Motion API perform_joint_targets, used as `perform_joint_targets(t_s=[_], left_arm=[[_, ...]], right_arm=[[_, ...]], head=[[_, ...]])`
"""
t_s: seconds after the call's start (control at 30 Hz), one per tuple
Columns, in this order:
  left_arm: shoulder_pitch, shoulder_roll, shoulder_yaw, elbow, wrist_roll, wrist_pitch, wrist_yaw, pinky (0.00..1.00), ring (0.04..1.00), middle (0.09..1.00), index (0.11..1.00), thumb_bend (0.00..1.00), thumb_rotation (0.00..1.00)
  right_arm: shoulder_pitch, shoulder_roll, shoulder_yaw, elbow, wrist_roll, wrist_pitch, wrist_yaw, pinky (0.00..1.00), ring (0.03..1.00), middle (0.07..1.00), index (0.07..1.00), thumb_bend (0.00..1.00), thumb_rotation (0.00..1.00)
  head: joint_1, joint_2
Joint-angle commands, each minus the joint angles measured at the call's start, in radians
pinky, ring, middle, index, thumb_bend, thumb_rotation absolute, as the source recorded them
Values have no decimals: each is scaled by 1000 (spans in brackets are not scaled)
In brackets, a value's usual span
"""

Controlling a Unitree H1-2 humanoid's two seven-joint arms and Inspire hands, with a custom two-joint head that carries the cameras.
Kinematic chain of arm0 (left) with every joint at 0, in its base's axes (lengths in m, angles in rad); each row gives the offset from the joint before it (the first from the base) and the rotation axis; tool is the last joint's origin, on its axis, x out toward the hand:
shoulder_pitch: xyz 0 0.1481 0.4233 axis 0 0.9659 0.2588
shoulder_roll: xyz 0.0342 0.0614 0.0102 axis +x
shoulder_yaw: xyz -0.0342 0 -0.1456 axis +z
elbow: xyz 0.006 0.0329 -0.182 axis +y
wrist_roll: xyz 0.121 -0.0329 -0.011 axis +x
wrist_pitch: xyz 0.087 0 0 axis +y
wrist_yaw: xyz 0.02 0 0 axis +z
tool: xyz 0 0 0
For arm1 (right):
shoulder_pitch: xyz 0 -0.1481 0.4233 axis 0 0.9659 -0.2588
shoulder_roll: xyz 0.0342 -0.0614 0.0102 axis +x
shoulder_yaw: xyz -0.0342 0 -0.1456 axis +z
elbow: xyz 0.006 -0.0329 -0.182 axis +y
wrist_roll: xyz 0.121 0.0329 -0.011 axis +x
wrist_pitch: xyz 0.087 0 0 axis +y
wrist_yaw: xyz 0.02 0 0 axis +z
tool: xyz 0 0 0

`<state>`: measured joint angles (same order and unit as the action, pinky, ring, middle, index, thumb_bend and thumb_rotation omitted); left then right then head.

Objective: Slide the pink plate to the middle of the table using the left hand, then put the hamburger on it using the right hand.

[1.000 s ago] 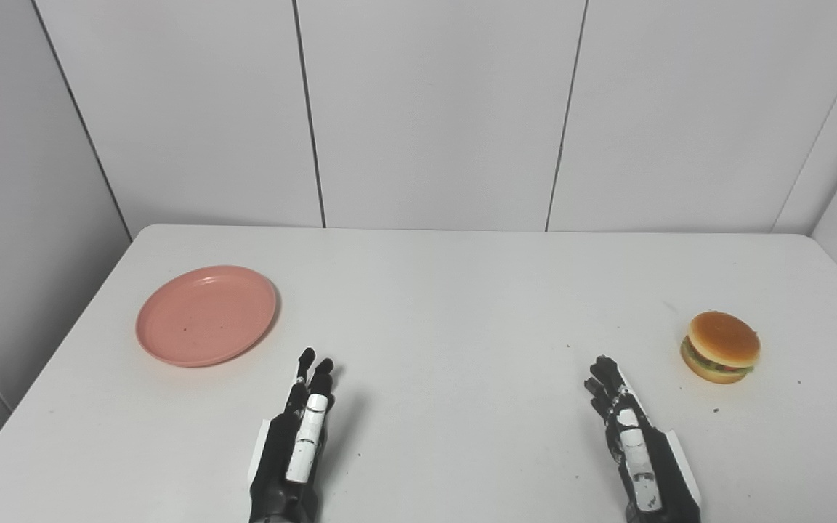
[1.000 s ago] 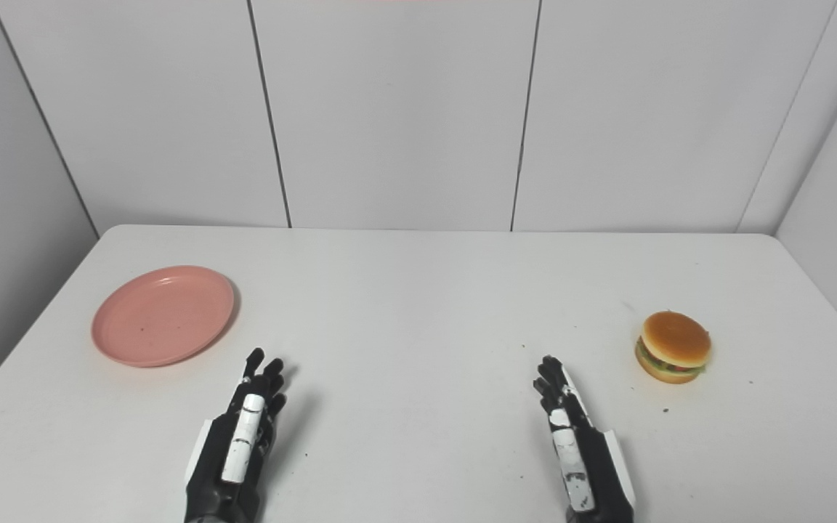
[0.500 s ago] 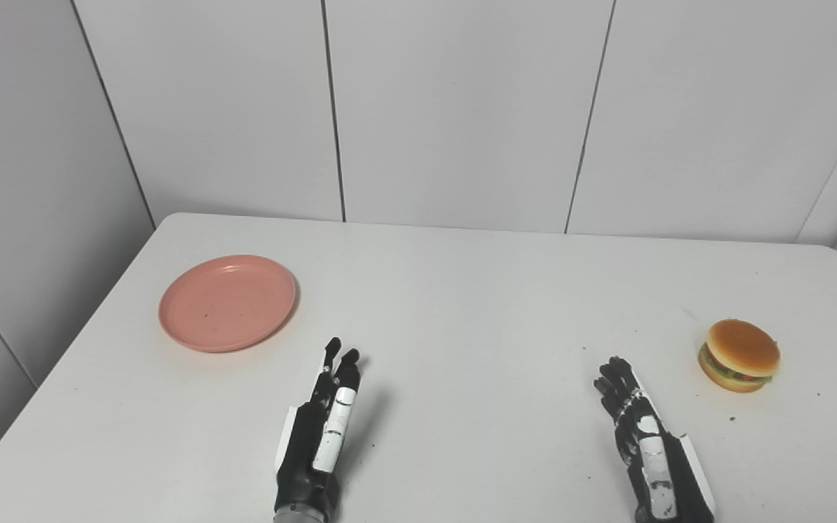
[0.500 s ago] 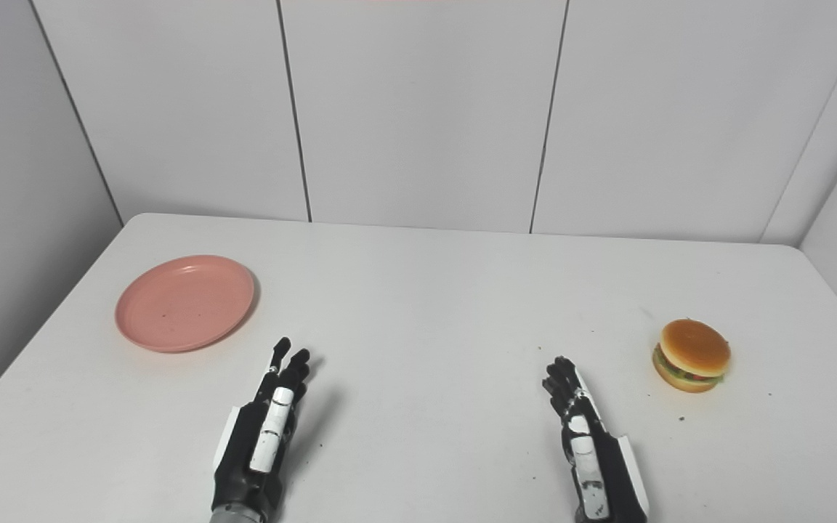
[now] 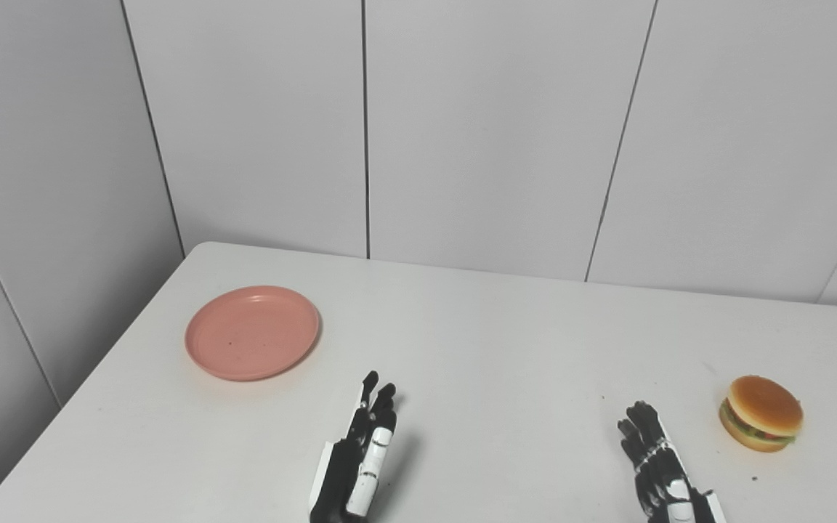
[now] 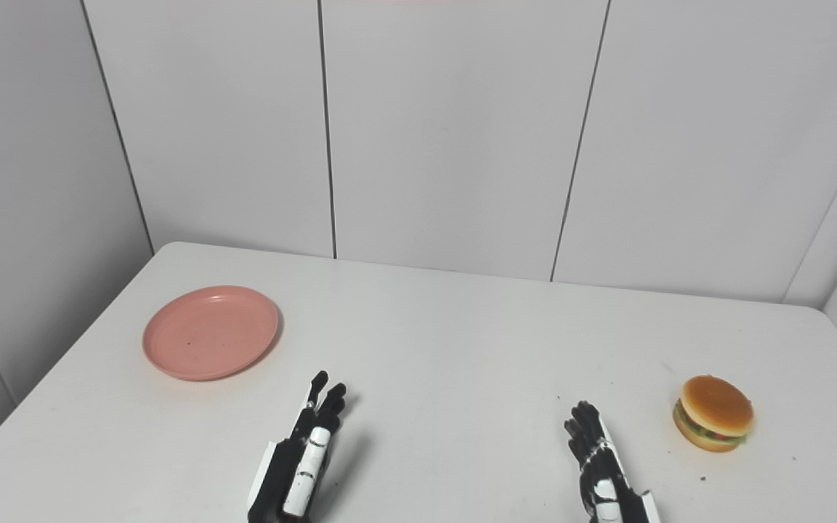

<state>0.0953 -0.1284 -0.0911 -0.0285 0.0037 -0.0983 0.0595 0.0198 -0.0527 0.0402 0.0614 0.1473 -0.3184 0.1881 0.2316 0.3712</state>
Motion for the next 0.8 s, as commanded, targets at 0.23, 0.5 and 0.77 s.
perform_joint_targets(t_s=[0.23, 0.5, 0.77], left_arm=[[19, -16, -8, 76, 17, 8, 7, 1000, 976, 952, 962, 571, 854], [17, -12, -4, 84, 10, -3, 6, 1000, 972, 947, 959, 588, 851], [13, -5, 15, 31, -10, -7, 6, 1000, 966, 950, 969, 597, 836]], right_arm=[[-36, -43, -31, 167, 11, 19, -1, 1000, 960, 971, 968, 830, 1000], [-38, -39, -27, 172, 11, 12, 1, 1000, 963, 974, 969, 815, 1000], [-35, -31, -20, 166, 6, 24, 2, 1000, 960, 969, 963, 832, 1000]], head=[[4, -16], [2, -24], [2, -27]])
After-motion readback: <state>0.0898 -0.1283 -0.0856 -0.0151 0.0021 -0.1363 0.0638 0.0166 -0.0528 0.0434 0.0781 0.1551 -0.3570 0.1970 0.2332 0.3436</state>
